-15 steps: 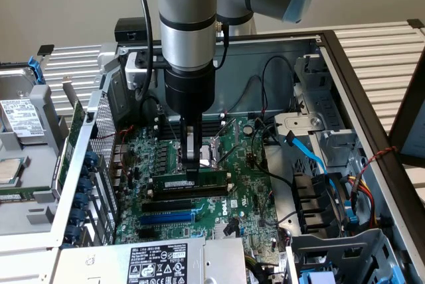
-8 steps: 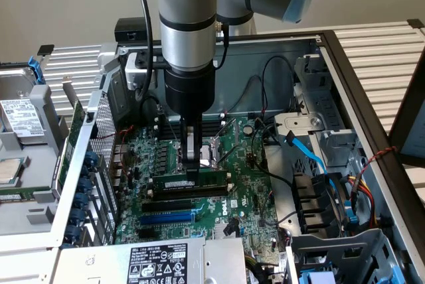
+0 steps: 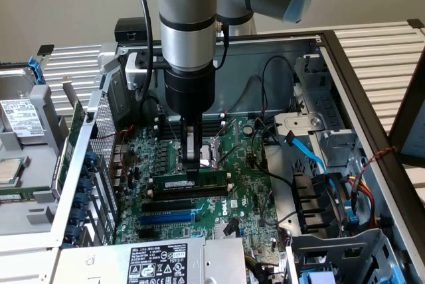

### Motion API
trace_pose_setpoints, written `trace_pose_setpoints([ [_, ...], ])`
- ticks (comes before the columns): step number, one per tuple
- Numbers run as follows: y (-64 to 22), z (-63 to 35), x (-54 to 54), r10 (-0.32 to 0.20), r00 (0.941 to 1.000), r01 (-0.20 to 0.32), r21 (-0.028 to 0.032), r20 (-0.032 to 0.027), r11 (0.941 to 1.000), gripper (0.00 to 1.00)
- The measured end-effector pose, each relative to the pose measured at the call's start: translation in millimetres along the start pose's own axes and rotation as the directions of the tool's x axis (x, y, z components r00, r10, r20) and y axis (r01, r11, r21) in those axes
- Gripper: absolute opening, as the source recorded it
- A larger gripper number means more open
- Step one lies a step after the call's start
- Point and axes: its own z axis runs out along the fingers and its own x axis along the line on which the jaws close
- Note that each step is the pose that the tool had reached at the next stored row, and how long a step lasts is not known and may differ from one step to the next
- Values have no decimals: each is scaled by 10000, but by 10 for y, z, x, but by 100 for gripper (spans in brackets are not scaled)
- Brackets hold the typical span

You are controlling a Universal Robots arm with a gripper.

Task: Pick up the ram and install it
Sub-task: 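Insert the ram into the slot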

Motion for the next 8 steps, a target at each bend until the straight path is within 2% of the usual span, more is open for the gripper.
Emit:
trace_pose_setpoints([
  [8, -5, 0, 0, 13, 10000, -13, -2, 17, 10000, 12],
])
